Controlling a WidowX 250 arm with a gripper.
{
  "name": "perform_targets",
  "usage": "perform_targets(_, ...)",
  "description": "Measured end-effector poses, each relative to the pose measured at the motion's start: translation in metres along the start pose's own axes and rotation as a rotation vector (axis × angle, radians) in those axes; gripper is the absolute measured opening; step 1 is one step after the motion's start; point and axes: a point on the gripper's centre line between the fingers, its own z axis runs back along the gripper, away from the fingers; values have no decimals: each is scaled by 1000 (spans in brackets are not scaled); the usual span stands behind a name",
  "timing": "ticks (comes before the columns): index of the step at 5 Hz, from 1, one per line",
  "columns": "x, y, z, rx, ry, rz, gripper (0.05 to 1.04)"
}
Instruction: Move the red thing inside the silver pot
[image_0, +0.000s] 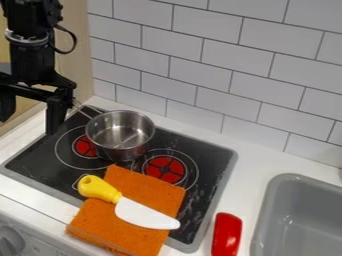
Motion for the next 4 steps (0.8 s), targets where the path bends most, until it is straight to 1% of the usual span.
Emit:
perform_targets(1,-12,-5,-10,-5,49,-8,999)
perform_targets(2,-14,-27,2,8,34,-72,999)
perform_targets(3,-17,-61,19,28,-20,-169,999)
perform_targets(4,-33,-107,23,2,-51,-276,999)
